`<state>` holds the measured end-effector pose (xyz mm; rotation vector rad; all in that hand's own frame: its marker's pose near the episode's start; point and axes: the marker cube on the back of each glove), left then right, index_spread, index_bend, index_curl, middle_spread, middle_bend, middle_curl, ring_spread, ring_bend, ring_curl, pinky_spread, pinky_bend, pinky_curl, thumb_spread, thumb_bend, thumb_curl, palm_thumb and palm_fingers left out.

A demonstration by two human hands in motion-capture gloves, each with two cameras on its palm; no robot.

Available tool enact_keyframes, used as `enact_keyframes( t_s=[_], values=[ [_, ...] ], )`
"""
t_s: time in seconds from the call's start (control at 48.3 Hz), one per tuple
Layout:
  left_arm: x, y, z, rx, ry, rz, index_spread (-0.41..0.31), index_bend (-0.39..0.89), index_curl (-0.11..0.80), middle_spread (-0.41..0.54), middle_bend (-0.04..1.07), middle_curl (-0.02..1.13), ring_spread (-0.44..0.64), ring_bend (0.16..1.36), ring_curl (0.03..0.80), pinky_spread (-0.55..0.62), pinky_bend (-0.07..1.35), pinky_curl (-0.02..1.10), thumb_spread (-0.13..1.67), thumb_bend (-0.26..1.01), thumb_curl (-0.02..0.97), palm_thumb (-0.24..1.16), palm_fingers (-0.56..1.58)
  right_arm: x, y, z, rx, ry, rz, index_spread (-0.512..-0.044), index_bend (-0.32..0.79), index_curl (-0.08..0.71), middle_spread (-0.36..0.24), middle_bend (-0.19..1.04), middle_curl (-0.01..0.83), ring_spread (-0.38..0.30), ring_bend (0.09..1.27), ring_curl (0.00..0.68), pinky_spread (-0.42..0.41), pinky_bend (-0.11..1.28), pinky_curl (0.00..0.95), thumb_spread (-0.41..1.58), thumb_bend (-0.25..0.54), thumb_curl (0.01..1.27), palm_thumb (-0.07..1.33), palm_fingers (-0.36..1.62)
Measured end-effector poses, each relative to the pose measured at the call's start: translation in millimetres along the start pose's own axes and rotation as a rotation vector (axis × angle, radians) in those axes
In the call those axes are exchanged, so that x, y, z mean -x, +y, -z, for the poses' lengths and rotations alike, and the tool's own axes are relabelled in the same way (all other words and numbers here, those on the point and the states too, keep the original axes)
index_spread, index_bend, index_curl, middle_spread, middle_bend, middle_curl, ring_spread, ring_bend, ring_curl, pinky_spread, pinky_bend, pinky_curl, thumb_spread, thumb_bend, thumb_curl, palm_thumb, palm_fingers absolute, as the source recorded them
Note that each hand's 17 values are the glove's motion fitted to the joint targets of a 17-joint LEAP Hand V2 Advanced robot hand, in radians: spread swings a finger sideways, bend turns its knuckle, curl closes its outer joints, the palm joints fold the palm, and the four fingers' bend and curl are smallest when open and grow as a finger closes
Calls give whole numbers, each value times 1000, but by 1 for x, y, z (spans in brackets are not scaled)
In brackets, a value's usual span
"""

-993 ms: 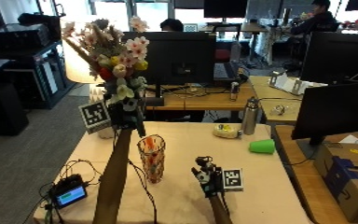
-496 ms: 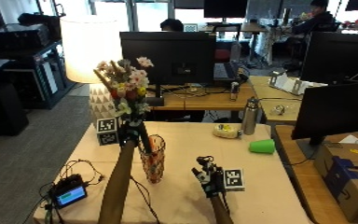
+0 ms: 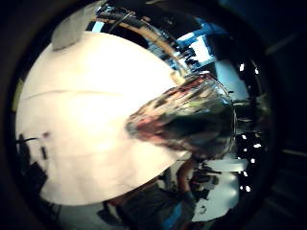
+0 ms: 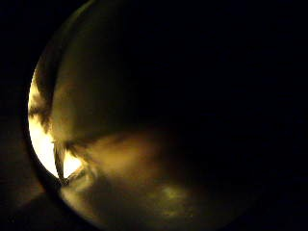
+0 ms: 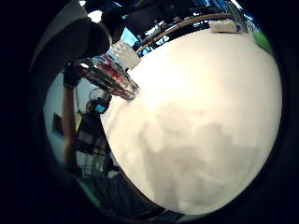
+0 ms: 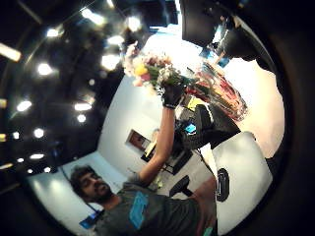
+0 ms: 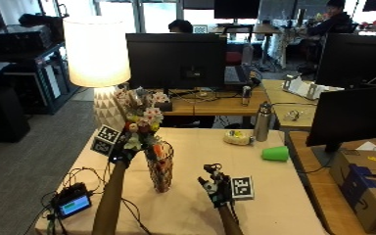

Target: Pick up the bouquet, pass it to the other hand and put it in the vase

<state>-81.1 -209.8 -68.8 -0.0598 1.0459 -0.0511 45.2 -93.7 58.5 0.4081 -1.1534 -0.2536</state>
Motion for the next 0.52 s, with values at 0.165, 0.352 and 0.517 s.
enact_keyframes(
  t_s=[0.165, 0.352, 0.517],
  values=[
    [2, 17, 45, -73, -136, 47, 190, 9, 103, 430, 125, 268, 470, 686, 359, 560, 655, 388, 754, -5, 371, 409, -298, 4, 0, -5, -1, -5, -87, -303, 134, 307, -162, 247, 462, -144, 355, 407, 263, 220, 359, 992, -21, 505, 874, 921],
    [-6, 39, 75, -174, -218, 12, 191, 41, 62, 475, 152, 242, 533, 680, 339, 611, 623, 360, 777, 13, 388, 612, -247, 21, -4, -13, 5, -65, -10, -304, 134, 311, -160, 246, 463, -134, 334, 405, 279, 190, 355, 992, -22, 499, 876, 918],
    [-14, 59, 87, -263, -310, 52, 180, 49, 41, 470, 172, 236, 543, 670, 324, 618, 597, 343, 791, 7, 396, 739, -208, 34, -7, -18, 12, -114, 44, -304, 133, 313, -159, 241, 462, -128, 319, 405, 289, 190, 354, 992, -22, 494, 877, 918]
  ],
)
